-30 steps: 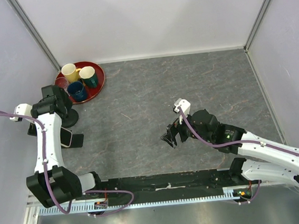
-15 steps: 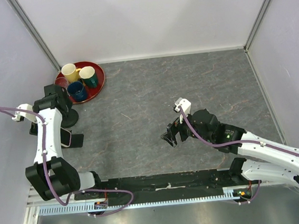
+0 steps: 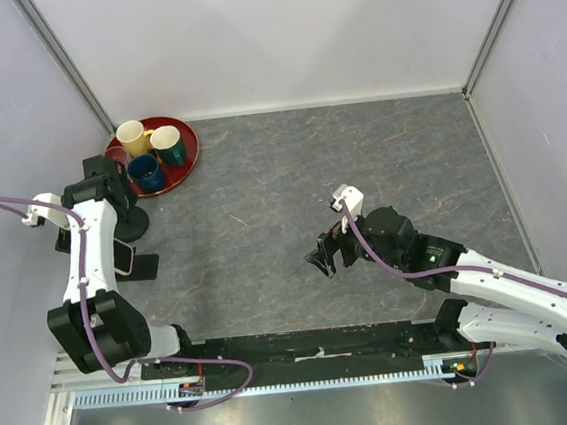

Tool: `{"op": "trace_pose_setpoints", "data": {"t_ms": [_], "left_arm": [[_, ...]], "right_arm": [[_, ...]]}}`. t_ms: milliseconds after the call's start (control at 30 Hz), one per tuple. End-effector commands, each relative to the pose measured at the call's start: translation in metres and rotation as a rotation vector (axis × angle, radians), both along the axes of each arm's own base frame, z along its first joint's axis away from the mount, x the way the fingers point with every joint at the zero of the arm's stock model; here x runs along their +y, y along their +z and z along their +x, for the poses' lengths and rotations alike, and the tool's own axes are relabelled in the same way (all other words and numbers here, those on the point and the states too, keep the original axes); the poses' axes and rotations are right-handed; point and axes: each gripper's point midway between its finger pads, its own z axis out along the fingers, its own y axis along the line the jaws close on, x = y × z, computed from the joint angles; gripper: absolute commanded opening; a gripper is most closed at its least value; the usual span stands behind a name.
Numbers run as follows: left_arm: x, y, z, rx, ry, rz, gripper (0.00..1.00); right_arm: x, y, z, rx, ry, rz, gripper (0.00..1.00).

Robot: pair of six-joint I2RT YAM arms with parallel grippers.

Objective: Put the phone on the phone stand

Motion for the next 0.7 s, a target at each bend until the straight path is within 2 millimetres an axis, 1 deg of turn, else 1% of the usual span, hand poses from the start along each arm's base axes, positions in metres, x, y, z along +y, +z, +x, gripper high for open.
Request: {"op": "trace_pose_setpoints", "data": {"t_ms": [0, 133, 300, 433, 467, 500, 533, 567, 667], "left_arm": [[0.014, 0.024, 0.011, -0.11, 0.068, 0.084, 0.02], [0.014, 0.018, 0.014, -0.102, 0.069, 0.075, 0.02], [0.014, 0.006, 0.013, -0.078, 0.076, 0.076, 0.02], [0.014, 0.0, 0.015, -0.067, 0.053, 0.074, 0.02], [0.014, -0.003, 0.015, -0.061, 0.049, 0.071, 0.08], [0.014, -0.003, 0.018, -0.075, 0.043, 0.071, 0.17], [0.014, -0.005, 0.019, -0.072, 0.037, 0.065, 0.37], [0.013, -0.007, 0.019, -0.07, 0.029, 0.062, 0.48], [0.012, -0.009, 0.021, -0.068, 0.018, 0.055, 0.73]], "right_arm": [[0.003, 0.01, 0.004, -0.03, 0.003, 0.037, 0.98], [0.003, 0.009, 0.004, -0.028, 0.001, 0.035, 0.98], [0.003, 0.008, 0.005, -0.027, 0.001, 0.036, 0.98], [0.003, 0.008, 0.005, -0.023, 0.001, 0.039, 0.98], [0.003, 0.007, 0.005, -0.022, 0.001, 0.037, 0.98], [0.003, 0.008, 0.005, -0.023, 0.001, 0.039, 0.98], [0.003, 0.007, 0.005, -0.022, 0.003, 0.038, 0.98], [0.003, 0.007, 0.004, -0.02, 0.004, 0.038, 0.98], [0.003, 0.006, 0.005, -0.021, 0.003, 0.037, 0.98]]}}
